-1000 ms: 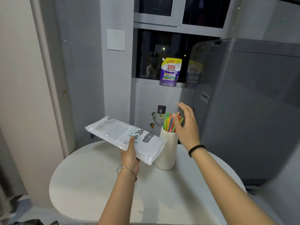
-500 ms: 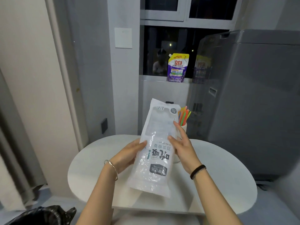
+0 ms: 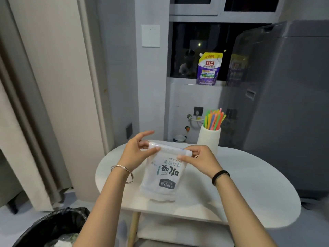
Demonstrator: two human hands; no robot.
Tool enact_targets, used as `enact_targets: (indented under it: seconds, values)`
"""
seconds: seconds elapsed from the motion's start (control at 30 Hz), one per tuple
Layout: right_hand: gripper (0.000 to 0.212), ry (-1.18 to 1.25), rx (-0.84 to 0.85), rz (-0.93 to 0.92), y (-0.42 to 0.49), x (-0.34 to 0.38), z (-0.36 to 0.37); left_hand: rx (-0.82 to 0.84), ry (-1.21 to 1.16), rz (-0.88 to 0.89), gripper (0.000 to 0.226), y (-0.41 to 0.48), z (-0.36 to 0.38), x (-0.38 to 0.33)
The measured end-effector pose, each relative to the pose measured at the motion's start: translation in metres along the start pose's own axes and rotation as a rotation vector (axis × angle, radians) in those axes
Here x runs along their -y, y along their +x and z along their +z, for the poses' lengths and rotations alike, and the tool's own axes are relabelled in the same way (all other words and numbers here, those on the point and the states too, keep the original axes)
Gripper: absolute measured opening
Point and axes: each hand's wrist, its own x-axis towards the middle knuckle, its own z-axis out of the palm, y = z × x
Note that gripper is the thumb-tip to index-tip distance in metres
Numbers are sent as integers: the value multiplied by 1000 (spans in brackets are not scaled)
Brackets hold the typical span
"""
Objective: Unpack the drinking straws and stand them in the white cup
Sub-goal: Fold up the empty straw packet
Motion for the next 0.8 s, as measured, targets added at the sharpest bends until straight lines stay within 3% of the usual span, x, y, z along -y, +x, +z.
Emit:
enact_targets:
  seconds: [0.13, 0.27, 0.4, 0.47, 0.67, 0.8]
  values:
    - [6, 81, -77, -32, 5, 5, 10, 16, 253, -32, 41, -7, -23, 11]
    - [10, 219, -27, 14, 7, 15, 31, 204, 146, -212, 56, -19, -52, 20]
    - [20, 292, 46, 44, 9, 18, 66, 253, 75, -263, 26, -35, -80, 28]
    - [12, 306, 52, 61, 10, 18, 87, 169, 109, -298, 19, -45, -97, 41]
    - [34, 239, 148, 135, 10, 17, 142, -378, 79, -505, 30, -91, -164, 114]
    - [39, 160, 213, 163, 12, 11, 173, -595, 159, -736, 34, -133, -199, 173]
